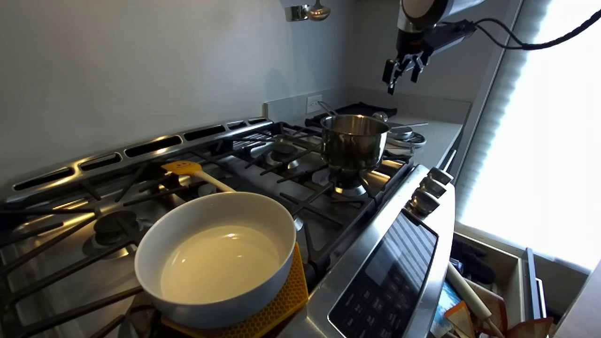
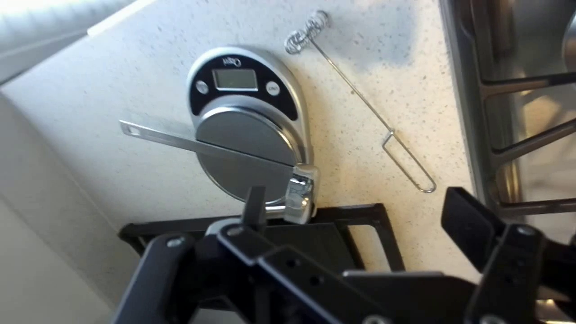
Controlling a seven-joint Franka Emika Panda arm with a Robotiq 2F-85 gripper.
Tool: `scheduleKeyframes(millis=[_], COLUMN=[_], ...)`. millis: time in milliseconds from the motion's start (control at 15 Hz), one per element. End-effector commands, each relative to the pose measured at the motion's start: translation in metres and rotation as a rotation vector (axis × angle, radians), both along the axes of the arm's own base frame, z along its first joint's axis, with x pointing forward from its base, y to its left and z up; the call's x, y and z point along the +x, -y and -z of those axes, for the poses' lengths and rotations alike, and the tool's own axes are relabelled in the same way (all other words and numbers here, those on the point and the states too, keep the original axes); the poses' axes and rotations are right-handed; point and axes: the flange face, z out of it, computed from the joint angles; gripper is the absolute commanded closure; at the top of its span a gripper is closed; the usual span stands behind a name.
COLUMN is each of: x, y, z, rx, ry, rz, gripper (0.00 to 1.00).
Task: Remove the stirrer from the pot and put it on the counter top to the right
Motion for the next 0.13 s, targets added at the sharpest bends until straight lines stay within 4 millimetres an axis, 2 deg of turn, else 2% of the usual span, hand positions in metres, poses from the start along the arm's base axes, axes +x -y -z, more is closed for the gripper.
scheduleKeyframes(millis=[0, 67], x=[-0.059, -0.025], y=[-0.007, 0.002], z=[-0.042, -0.026], rx=[-0.058, -0.051], ry=[0.137, 0.065], rz=[0.084, 0.06], gripper=[0.0, 0.0])
